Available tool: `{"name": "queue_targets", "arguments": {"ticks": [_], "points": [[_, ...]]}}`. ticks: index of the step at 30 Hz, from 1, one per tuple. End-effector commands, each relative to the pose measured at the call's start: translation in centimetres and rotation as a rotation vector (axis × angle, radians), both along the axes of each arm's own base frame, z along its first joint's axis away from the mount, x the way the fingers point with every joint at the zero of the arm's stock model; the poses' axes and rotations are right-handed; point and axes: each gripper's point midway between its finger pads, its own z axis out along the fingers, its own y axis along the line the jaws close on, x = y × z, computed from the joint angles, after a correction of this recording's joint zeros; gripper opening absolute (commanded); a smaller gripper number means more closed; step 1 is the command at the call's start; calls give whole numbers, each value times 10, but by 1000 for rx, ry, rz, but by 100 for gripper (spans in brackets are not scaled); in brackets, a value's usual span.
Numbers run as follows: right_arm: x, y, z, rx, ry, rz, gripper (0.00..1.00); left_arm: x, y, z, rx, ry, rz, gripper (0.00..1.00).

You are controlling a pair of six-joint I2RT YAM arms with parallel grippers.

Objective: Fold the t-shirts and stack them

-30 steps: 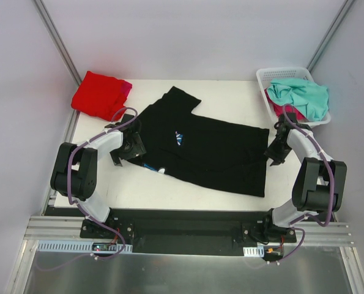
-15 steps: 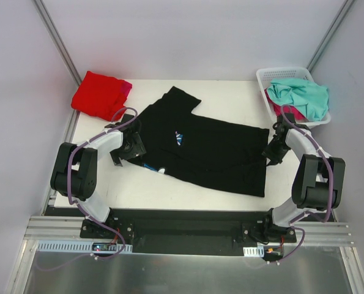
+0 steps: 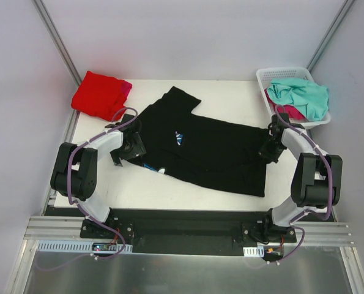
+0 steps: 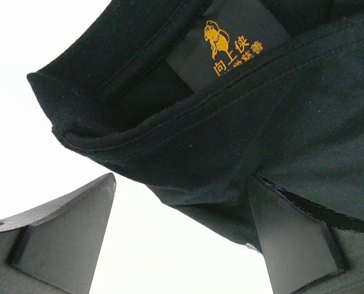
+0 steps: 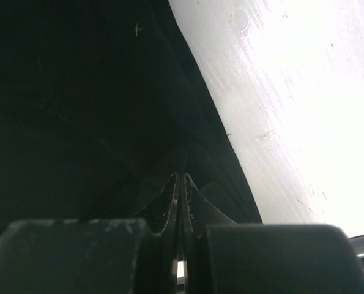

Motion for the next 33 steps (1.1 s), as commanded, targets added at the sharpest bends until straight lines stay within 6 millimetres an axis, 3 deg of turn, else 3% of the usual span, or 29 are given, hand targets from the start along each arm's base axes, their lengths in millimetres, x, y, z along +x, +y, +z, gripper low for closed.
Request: {"name": "queue_targets", "arguments": {"ticks": [1, 4, 10, 14, 18, 25, 33], "points": [[-2, 6, 42, 2, -87, 15, 1, -5, -2, 7, 2, 23, -35, 89], [-8, 7, 63, -15, -136, 25, 1, -6, -5, 7, -2, 27, -40, 88], [-17, 8, 76, -16, -148, 31, 1, -5, -8, 11, -3, 17, -46, 88], [-27, 17, 98, -7, -199, 44, 1, -4, -9, 13, -5, 17, -50, 88], [-52, 23, 130, -3, -271, 57, 1, -4, -11, 15, -4, 13, -52, 88], [-97, 25, 163, 11, -344, 59, 1, -6, -18, 19, -3, 10, -70, 88], [-141, 26, 168, 36, -343, 64, 1, -9, -24, 22, -2, -3, -80, 88]]}}
